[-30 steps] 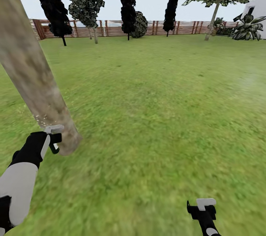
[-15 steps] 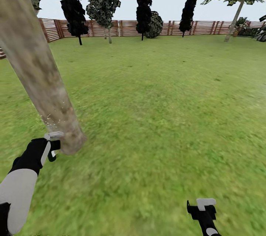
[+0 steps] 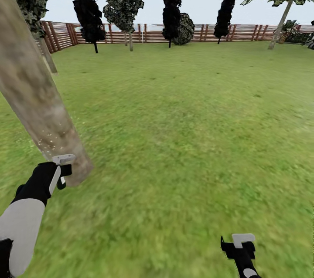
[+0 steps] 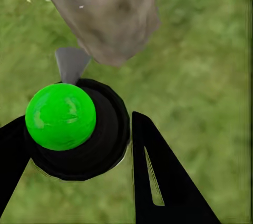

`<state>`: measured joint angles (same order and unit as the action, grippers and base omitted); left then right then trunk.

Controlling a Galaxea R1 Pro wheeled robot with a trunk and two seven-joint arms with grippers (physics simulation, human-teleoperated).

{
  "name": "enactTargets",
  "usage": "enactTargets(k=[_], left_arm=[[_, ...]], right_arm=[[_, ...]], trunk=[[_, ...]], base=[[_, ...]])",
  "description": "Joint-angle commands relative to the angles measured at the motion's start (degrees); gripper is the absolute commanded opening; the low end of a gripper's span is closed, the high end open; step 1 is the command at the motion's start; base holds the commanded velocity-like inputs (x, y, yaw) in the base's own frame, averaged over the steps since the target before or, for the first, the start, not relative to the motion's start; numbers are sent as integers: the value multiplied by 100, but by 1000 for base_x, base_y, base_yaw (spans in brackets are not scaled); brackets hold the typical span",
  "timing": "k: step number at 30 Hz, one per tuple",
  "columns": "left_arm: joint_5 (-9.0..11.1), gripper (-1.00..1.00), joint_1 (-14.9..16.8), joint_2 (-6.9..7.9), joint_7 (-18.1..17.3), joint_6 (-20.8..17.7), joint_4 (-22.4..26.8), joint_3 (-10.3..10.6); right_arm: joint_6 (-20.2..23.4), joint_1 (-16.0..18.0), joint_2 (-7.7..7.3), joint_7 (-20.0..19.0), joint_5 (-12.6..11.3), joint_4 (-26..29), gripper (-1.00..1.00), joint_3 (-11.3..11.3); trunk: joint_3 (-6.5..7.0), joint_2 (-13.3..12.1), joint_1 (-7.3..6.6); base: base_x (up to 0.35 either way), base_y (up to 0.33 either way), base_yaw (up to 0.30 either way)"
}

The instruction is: In the garden, pick up the pesticide atomizer on the floor and spray pesticide onto both trees until each tree trunk is fully covered.

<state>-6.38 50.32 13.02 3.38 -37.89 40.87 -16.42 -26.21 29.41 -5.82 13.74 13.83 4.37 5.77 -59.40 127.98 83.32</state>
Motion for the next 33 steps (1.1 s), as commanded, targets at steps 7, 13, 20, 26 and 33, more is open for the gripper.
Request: enactTargets(k=[7, 13, 20, 26, 33], left_arm=[[-75, -100, -503, 112, -1, 41, -129, -33], [-19, -100, -645, 157, 4, 51, -114, -67], [2, -100, -640, 111, 26, 43, -23, -71], [5, -100, -638, 87, 57, 40, 17, -88], [7, -100, -638, 78, 57, 44, 17, -82]], right_arm=[[-17, 4, 2, 13, 65, -7, 100, 47], [-16, 4, 2, 7, 67, -7, 100, 47], [-16, 4, 2, 6, 66, -7, 100, 47], [-16, 4, 2, 7, 66, -7, 100, 47], [-16, 4, 2, 6, 67, -7, 100, 47]], trunk=[[-5, 2, 1], [-5, 2, 1], [-5, 2, 1], [-5, 2, 1], [-5, 2, 1]], base=[[158, -252, 228], [171, -244, 278], [256, -175, 278], [181, -212, 255], [36, -266, 22]])
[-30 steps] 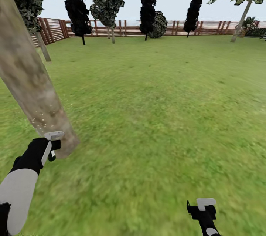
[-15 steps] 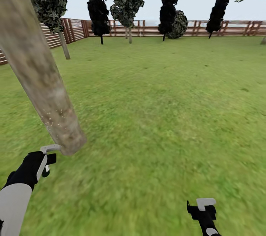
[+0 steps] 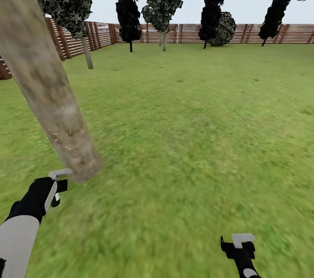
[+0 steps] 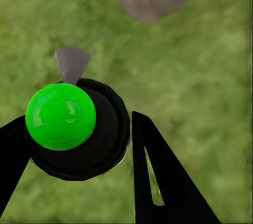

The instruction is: In the garden, pick up the pesticide atomizer on the floor and spray pesticide onto both trees until each tree trunk is fully covered.

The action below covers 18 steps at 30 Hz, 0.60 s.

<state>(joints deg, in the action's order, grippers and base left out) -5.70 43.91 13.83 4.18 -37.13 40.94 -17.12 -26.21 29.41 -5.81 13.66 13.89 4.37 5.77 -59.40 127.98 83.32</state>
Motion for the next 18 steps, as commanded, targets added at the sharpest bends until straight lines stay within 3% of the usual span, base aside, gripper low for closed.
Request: enactTargets(k=[1, 14, 18], left_arm=[[-62, -100, 4, -3, -23, -32, 10, -11], [-63, -100, 4, -3, -23, -31, 1, -15], [-55, -100, 4, -13, -23, -31, 1, -11]], right_arm=[[-16, 4, 1, 14, 58, -7, 100, 47], [-16, 4, 1, 14, 61, -7, 100, 47], [-16, 4, 1, 14, 61, -7, 100, 47]], trunk=[[-5, 2, 1], [-5, 2, 1], [-5, 2, 1]], base=[[191, -224, 0], [240, -188, 4], [242, -185, 205]])
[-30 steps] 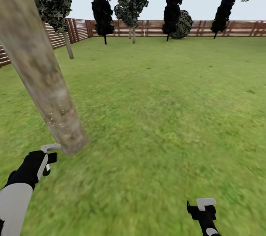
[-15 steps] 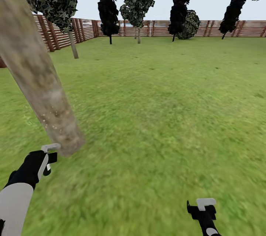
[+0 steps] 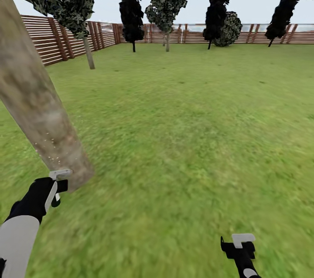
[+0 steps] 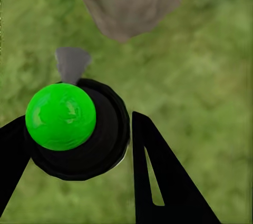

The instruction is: In the garden, pick up the pesticide atomizer on the floor and spray pesticide onto both trees until each tree trunk is fully covered.

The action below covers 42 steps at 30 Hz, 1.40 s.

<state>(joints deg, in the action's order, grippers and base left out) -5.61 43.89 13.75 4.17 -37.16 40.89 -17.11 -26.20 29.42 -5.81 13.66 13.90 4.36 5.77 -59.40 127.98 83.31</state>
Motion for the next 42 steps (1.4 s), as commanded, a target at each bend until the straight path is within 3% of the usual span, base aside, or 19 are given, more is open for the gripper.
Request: enactTargets(k=[1, 13, 26, 42], left_arm=[[-66, -100, 5, -9, -21, -29, 7, -11], [-72, -100, 5, -12, -21, -29, 8, -2], [-72, -100, 5, -4, -21, -37, 7, -4], [-72, -100, 5, -4, -21, -37, 10, -2]], right_arm=[[-17, 2, 0, 16, 61, -5, 100, 47], [-17, 2, 0, 14, 61, -5, 100, 47], [-17, 2, 9, 15, 61, -5, 100, 47], [-17, 2, 9, 16, 61, -5, 100, 47]], trunk=[[-5, 2, 1], [-5, 2, 1], [-5, 2, 1], [-5, 2, 1]], base=[[242, -185, 272], [242, -185, 275], [99, -248, 33], [149, -254, 270]])
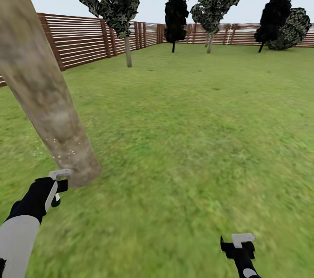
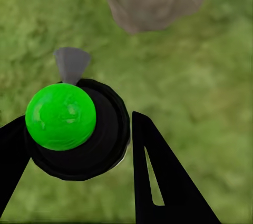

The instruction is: In the garden, pick up the pesticide atomizer on the floor and spray pesticide onto both trees until each tree trunk is fully covered.

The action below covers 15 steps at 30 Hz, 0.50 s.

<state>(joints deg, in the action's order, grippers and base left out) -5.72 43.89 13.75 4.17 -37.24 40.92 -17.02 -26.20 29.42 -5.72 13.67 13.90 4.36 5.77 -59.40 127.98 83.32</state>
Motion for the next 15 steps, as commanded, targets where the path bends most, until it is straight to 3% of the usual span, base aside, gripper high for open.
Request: enactTargets(k=[1, 10, 15], left_arm=[[-61, -100, 5, -6, -22, -29, 5, -12], [-54, -100, 5, -30, -22, -29, 3, -3], [-52, -100, 5, -31, -22, -29, 3, -3]], right_arm=[[-16, 2, 0, 13, 60, -5, 100, 47], [-16, 2, 0, 12, 60, -5, 100, 47], [-17, 2, 0, 12, 60, -5, 100, 47]], trunk=[[-5, 2, 1], [-5, 2, 1], [-5, 2, 1]], base=[[211, -225, 269], [220, -217, 251], [193, -216, 45]])
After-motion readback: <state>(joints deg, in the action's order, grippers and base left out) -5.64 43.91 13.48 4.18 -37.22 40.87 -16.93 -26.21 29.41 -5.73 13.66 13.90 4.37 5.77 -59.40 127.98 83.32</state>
